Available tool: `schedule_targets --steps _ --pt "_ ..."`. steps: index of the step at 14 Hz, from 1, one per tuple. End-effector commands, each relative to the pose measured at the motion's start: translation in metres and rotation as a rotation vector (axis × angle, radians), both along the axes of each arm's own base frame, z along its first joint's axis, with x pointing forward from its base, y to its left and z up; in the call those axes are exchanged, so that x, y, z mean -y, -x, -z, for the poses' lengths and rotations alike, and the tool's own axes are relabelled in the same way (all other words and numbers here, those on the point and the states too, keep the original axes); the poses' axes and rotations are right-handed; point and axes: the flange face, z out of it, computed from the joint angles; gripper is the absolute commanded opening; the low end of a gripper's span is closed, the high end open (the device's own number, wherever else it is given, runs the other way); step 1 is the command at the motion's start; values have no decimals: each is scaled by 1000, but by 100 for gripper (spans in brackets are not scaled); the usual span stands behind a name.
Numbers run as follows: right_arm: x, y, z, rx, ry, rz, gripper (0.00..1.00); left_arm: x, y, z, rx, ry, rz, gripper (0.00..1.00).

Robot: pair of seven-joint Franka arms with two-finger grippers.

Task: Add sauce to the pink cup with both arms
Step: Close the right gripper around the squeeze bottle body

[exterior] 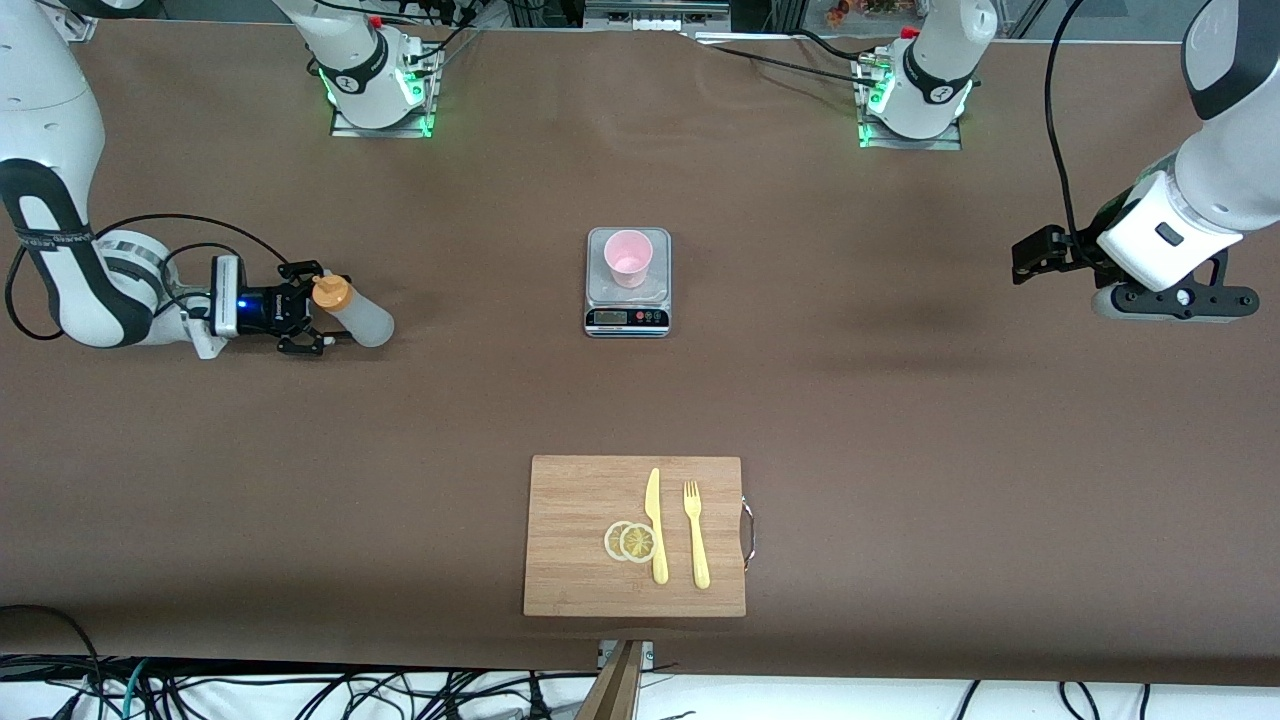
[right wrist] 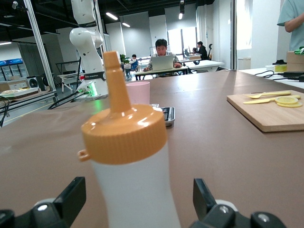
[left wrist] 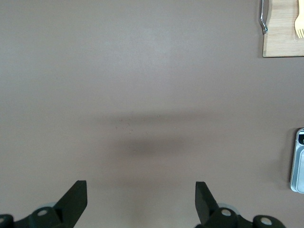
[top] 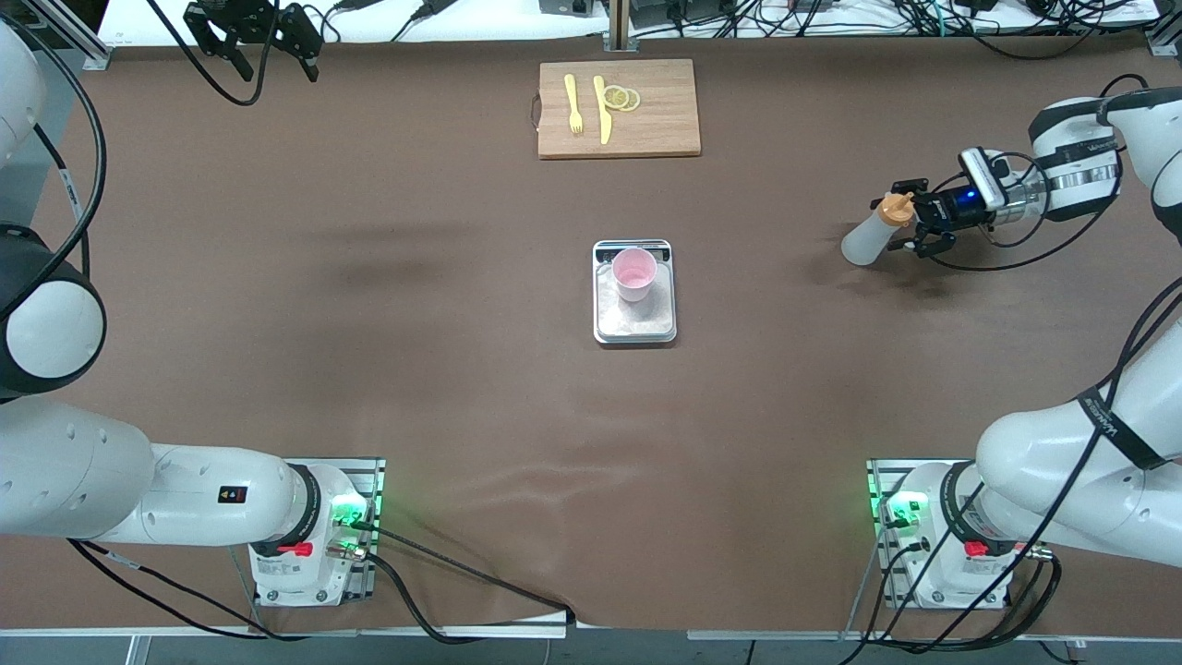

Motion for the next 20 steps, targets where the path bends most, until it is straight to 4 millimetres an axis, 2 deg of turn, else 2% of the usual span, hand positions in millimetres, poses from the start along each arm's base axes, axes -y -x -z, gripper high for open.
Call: schedule_targets --steps 1,4,8,10,11,14,16,17,20 --pt "-7 4 12 13 -14 21 100 -2 -3 -4 -2 -6 -2 100" --pt "-14 6 21 12 -22 10 100 -2 -3 -4 -2 -6 -2 100" --pt "-26 3 23 17 -36 16 100 -2 -3 -4 -2 -6 0 100" --pt "-31 1 21 22 -40 8 95 -2 -3 -4 -3 -6 0 100" --pt "-34 -2 20 28 -43 0 87 -2 -3 -4 -3 -6 0 100" --pt "-39 -8 16 58 -40 -16 33 -3 -3 -4 -2 -6 0 100" --pt "-39 -9 14 54 -34 -19 9 -3 -3 -4 -2 -6 0 100" --pt "-36 -15 10 67 -22 -27 2 -3 -3 -4 -3 -6 0 100" --pt "-38 -32 -1 54 3 -28 0 -4 -4 -3 -3 -6 0 100"
